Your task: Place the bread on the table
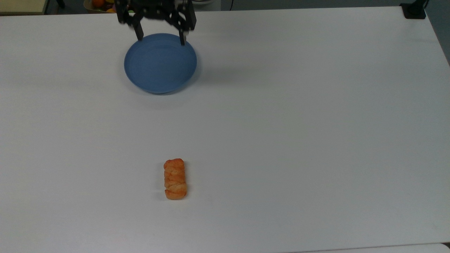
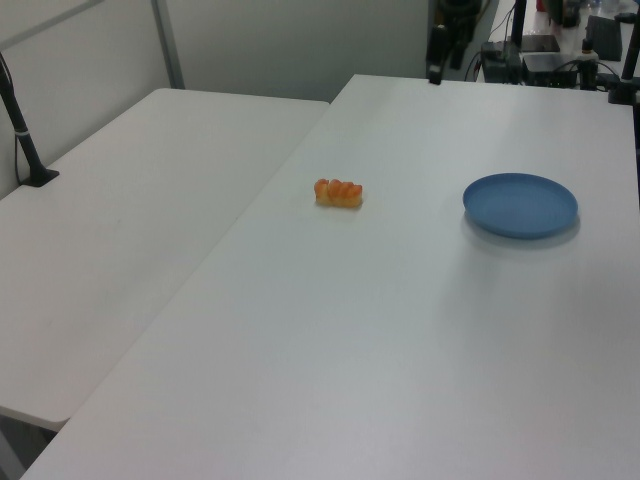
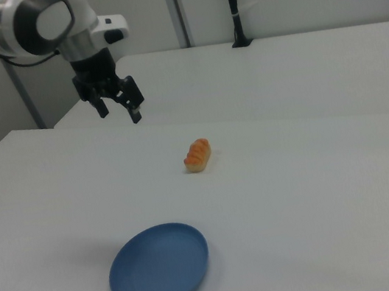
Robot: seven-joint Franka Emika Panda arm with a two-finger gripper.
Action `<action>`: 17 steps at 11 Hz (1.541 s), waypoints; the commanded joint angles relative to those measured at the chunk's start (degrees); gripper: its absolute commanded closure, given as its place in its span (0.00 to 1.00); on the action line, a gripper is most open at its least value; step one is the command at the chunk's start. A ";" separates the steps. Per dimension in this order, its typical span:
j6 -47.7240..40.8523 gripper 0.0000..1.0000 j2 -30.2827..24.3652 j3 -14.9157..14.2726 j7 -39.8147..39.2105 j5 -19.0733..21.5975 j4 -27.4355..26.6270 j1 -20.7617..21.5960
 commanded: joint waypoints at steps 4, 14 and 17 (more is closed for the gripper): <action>-3.77 0.00 -13.46 -0.23 -1.06 1.32 -11.89 0.68; 2.37 0.00 -11.44 10.85 -4.23 0.45 -15.15 -4.34; 3.61 0.00 -9.52 6.74 -4.23 0.36 -14.80 0.84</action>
